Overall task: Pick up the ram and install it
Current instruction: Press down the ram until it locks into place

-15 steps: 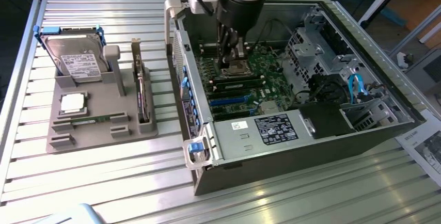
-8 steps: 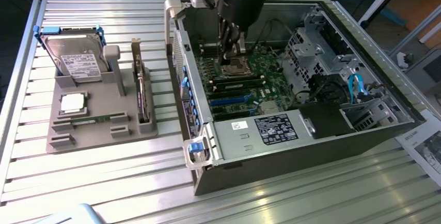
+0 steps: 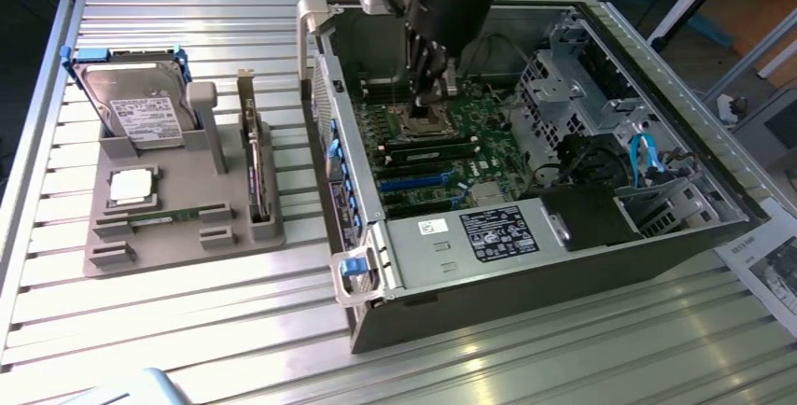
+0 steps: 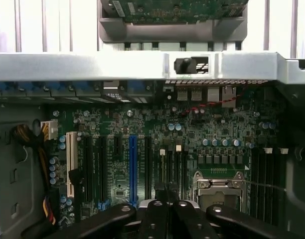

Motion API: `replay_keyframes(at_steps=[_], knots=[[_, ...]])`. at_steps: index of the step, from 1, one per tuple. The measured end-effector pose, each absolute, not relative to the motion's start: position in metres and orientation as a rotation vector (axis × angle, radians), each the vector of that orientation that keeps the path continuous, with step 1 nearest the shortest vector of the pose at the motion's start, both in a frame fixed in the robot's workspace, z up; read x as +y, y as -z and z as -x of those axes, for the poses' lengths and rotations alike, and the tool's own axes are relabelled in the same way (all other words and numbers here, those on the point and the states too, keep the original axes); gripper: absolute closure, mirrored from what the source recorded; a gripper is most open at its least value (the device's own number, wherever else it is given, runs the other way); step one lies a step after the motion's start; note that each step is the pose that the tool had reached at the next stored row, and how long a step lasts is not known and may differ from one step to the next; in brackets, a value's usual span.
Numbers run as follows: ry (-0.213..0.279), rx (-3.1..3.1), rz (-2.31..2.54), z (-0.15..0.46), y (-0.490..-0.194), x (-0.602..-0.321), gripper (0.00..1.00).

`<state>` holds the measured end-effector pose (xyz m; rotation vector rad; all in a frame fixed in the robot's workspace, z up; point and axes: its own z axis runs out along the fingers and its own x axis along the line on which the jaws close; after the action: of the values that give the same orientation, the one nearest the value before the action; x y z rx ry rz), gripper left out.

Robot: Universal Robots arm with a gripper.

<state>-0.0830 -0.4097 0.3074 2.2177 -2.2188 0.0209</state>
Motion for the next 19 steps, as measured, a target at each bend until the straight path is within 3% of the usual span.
replay_keyframes(at_steps=[12, 19], knots=[[-0.017, -2.217, -2.216, 0.019, -0.307, -0.413, 0.9], [-0.017, -2.217, -2.216, 0.013, -0.308, -0.413, 0.9]])
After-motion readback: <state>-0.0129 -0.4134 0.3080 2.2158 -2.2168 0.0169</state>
